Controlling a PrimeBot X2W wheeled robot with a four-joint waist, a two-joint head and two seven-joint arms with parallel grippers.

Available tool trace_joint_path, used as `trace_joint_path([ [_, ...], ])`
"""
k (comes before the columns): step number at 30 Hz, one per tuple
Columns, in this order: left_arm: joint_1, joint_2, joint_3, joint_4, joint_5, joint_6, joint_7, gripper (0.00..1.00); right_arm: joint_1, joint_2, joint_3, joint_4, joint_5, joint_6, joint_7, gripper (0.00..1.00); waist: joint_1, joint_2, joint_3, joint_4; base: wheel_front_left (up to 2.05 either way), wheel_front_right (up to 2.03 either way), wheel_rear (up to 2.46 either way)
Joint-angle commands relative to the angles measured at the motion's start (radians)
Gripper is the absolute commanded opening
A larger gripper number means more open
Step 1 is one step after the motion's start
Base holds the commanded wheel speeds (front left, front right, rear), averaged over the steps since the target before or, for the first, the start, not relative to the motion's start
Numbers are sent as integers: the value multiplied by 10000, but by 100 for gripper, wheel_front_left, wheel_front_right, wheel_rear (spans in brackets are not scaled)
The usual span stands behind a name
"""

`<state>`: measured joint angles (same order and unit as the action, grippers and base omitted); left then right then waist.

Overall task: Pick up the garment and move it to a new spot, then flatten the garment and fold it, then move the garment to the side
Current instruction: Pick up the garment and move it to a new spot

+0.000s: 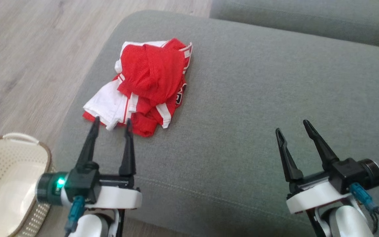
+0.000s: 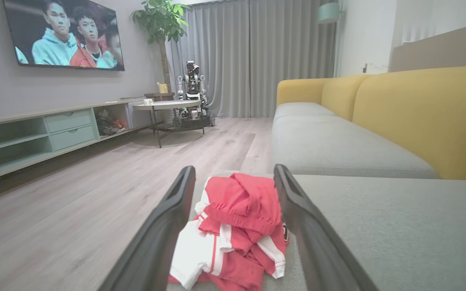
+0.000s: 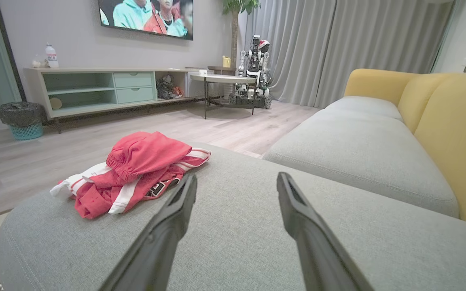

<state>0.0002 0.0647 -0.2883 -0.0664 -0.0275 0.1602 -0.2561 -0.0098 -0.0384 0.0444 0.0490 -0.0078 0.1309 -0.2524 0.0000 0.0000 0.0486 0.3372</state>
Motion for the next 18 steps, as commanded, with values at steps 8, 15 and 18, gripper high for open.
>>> trace_joint_path([
  [8, -1504, 143, 720, -979, 261, -46, -57, 100, -824, -118, 256, -484, -529, -2, -93, 100, 0, 0, 1331, -120, 0, 0, 0],
  [15, -4686, 1109, 1521, 425, -391, -1279, -57, 100, -1516, -118, 204, -715, -1132, -2, -93, 100, 0, 0, 2905, -391, 0, 0, 0],
  [18, -5993, 1330, 1695, 2470, -990, -2031, 87, 100, -1727, -218, 204, -774, -1241, -2, -93, 100, 0, 0, 3470, -406, 0, 0, 0],
])
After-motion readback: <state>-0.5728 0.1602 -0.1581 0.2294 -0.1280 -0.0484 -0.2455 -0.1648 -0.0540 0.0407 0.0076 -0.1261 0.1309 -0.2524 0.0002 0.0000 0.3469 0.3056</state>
